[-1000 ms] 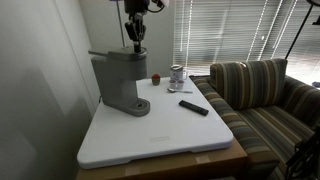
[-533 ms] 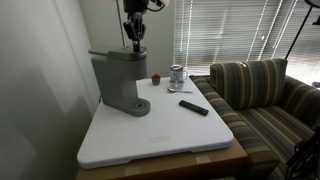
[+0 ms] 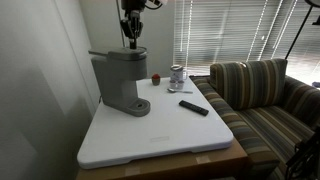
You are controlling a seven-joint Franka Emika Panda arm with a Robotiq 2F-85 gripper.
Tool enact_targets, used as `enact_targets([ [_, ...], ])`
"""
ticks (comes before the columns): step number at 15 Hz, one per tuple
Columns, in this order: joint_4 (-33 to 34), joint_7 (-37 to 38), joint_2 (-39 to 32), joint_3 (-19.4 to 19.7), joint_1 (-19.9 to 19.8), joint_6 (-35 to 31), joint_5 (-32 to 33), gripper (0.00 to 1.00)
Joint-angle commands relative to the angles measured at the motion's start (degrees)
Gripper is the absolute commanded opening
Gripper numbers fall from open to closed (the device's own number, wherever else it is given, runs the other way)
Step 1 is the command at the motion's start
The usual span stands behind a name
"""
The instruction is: Push the lid of the coffee machine downwards
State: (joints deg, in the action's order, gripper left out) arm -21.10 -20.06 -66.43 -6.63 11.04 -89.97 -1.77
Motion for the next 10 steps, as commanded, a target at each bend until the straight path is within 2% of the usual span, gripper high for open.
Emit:
enact_targets([
  [1,-1.42,2.28,1.34,0.78,-0.14,0.39,0.25,0.0],
  [10,-1.63,10.85,1.86,1.43,-0.57,1.81,-0.01,0.0],
])
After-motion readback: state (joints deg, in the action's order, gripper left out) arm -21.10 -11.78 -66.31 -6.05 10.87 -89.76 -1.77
